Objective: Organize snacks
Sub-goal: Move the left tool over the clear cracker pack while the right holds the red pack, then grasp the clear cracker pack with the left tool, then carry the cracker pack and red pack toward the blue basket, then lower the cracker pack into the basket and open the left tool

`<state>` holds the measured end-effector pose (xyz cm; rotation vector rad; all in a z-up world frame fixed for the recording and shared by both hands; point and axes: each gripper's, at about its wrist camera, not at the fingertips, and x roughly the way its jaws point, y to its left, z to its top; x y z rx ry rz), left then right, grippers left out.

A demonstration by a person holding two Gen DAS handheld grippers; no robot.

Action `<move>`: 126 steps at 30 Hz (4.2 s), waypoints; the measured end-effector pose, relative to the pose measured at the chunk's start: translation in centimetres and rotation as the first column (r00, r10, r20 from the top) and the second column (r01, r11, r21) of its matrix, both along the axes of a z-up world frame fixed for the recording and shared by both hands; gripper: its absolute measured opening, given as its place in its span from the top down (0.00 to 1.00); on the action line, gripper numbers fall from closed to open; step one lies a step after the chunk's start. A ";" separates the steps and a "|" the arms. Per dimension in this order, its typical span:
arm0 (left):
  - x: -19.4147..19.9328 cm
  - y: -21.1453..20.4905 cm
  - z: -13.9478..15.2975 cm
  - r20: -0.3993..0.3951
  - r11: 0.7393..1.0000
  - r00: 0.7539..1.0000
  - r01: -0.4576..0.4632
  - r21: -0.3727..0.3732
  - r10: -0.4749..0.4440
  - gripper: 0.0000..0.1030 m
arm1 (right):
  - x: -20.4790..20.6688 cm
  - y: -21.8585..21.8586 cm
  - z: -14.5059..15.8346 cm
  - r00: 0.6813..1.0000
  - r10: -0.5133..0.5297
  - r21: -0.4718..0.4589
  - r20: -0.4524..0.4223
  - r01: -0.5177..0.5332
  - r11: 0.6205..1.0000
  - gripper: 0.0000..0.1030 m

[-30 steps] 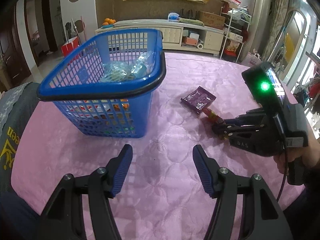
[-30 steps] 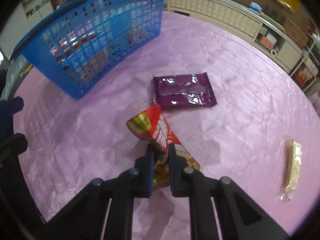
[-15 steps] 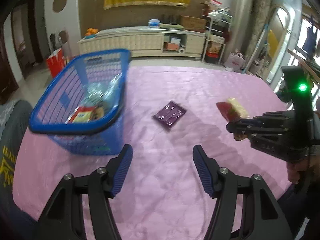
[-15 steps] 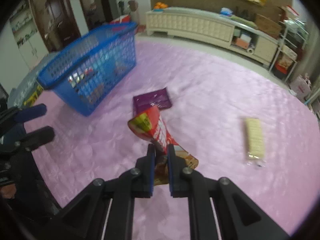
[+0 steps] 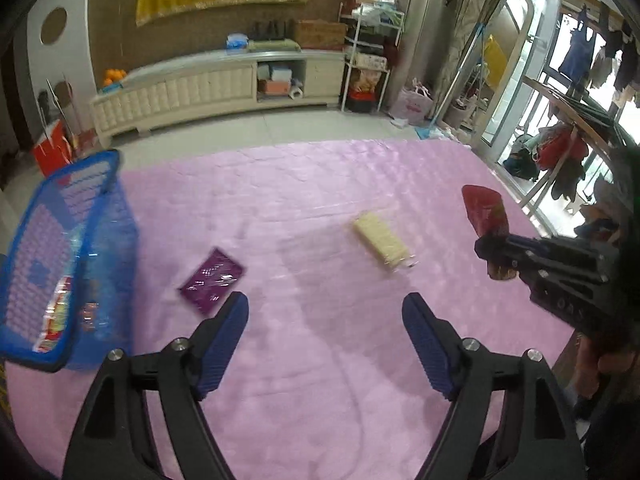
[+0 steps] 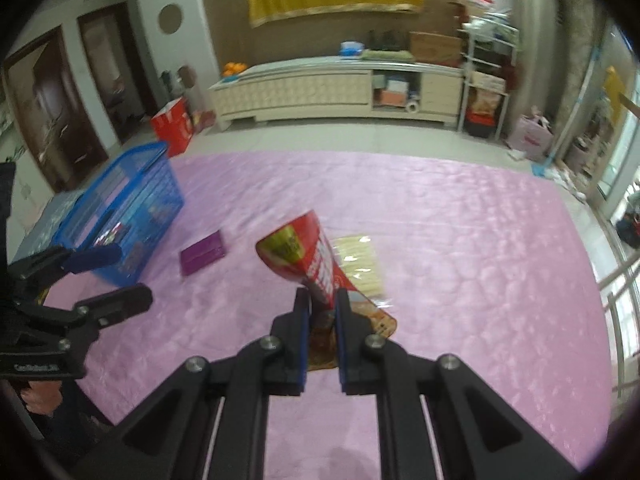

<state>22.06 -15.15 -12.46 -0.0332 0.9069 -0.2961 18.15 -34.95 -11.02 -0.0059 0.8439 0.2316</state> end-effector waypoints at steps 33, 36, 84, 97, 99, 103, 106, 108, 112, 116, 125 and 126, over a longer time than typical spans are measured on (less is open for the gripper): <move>17.7 -13.2 -12.7 -0.363 0.991 0.922 -0.126 0.055 0.137 0.25 | 7.5 -10.1 -7.1 0.971 -0.193 0.028 -0.141 0.199 0.980 0.86; 17.9 -13.9 -13.3 -0.323 0.990 0.937 -0.105 0.092 0.130 0.25 | 7.7 -10.4 -7.6 0.967 -0.207 0.034 -0.145 0.214 0.976 0.86; -5.4 12.7 9.6 0.160 0.998 0.986 -0.050 -0.048 0.057 0.51 | -3.8 14.2 8.7 0.988 0.033 0.052 0.154 -0.041 0.998 0.86; -5.9 25.6 8.7 0.123 0.989 0.981 -0.145 -0.039 0.149 0.51 | -0.7 25.0 5.2 0.974 0.200 0.065 0.108 -0.208 0.976 0.86; -5.3 26.5 7.9 0.105 0.989 0.983 -0.146 -0.034 0.149 0.51 | 0.0 26.0 4.3 0.973 0.213 0.067 0.084 -0.218 0.974 0.86; -3.6 27.7 5.8 0.050 0.989 0.989 -0.140 -0.042 0.142 0.51 | 0.9 27.7 3.1 0.972 0.228 0.052 0.055 -0.231 0.972 0.86; -2.3 28.5 4.7 0.031 0.988 0.988 -0.147 -0.051 0.149 0.51 | 1.1 27.9 2.7 0.974 0.222 0.037 0.047 -0.224 0.974 0.86; -1.3 28.3 3.9 0.018 0.989 0.990 -0.137 -0.052 0.138 0.51 | 1.3 28.0 2.3 0.976 0.213 0.032 0.039 -0.214 0.976 0.86; 0.3 27.7 2.8 0.015 0.992 0.992 -0.123 -0.026 0.123 0.50 | 1.3 27.8 1.9 0.980 0.198 0.017 0.026 -0.199 0.980 0.86; 1.1 27.6 2.1 -0.019 0.989 0.990 -0.140 -0.050 0.139 0.40 | 0.9 26.9 1.9 0.981 0.191 0.002 0.025 -0.191 0.982 0.86; -1.6 28.0 5.0 0.049 0.987 0.987 -0.153 -0.044 0.155 0.40 | 0.1 27.2 3.4 0.974 0.221 0.026 0.044 -0.222 0.975 0.86; -2.1 28.1 5.6 0.063 0.986 0.985 -0.161 -0.038 0.163 0.40 | 0.0 27.5 3.6 0.971 0.233 0.028 0.047 -0.234 0.972 0.86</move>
